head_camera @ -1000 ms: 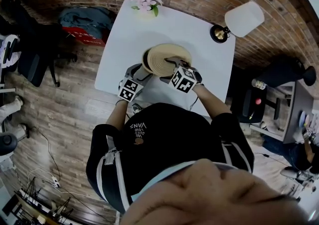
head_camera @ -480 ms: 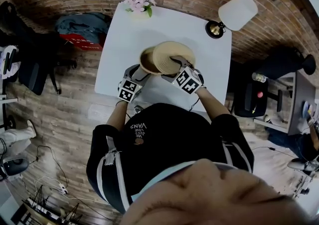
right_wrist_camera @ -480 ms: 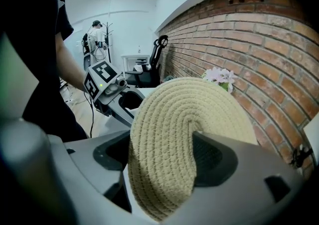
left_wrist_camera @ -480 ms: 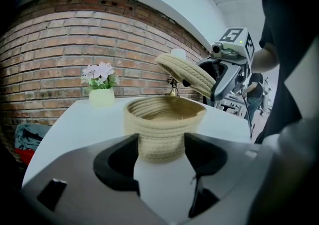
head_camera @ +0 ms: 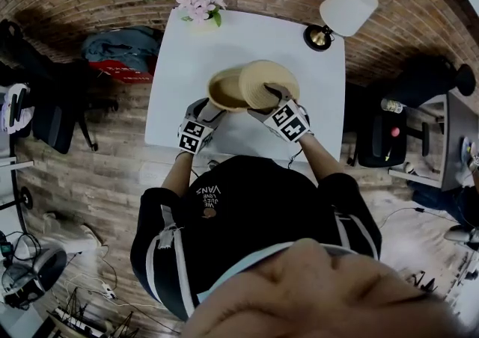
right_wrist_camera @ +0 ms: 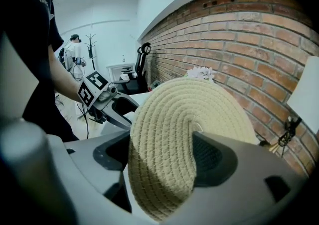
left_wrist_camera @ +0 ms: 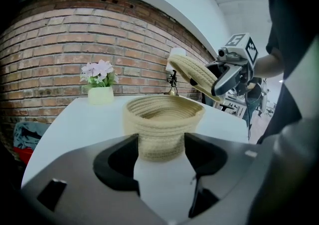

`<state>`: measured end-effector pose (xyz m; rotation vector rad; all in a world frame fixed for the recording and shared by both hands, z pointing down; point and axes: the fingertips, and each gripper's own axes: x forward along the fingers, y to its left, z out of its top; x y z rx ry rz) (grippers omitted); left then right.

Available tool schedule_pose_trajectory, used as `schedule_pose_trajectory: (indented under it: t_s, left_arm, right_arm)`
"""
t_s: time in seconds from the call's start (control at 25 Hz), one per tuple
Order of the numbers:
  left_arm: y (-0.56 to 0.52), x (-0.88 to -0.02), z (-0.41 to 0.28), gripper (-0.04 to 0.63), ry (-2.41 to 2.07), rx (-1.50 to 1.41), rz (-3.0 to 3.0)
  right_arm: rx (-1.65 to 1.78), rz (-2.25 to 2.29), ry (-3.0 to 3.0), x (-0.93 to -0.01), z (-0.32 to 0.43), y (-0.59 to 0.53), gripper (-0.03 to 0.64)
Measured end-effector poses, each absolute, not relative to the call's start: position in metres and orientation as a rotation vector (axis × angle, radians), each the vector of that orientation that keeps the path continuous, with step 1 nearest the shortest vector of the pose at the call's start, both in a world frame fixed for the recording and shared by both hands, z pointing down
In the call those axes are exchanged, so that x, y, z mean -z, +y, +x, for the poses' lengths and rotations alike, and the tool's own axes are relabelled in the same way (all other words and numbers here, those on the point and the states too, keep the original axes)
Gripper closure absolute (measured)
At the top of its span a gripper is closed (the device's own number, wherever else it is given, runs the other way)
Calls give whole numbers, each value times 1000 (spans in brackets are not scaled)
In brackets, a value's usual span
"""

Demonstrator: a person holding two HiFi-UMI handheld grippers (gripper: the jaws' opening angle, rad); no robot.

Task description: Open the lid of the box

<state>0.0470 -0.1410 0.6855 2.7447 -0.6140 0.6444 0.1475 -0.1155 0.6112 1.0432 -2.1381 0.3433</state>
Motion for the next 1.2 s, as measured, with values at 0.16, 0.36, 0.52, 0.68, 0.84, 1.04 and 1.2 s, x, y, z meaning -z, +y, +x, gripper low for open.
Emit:
schedule_pose_trajectory:
  t_s: [0.16,0.36,0.52,0.68,0.84,1.04,1.2]
  left_arm:
    - [-136,-683,48,313,-596,-645,2748]
    - [-135,-677,46,313,-591,-632,2753]
    - [-131,-670,42,313,-591,-611,2760]
    - [-125,-666,35,313,-601,-608,2760]
    - [-119,-659,29,313,-617,-590,2758]
    - [-115,-650,23,313,-628,-560,2766]
    - [-111,-640,21,313,-650,-514,2771]
  right_arm:
    - [-384,1119,-2148,-608,158,-109,268]
    - [-426,1218,-2155,-603,169,-102,268]
    - [-450,1305,-2164,-600,178,-96,268]
    - [-489,1368,-2172,-599,184,-87,268]
    - [-526,1433,-2191,-595,186,-77,268]
    - [-589,1530,-2209,-598,190,-64,268]
    - [-624,1603,-2229,-593,190,-57,268]
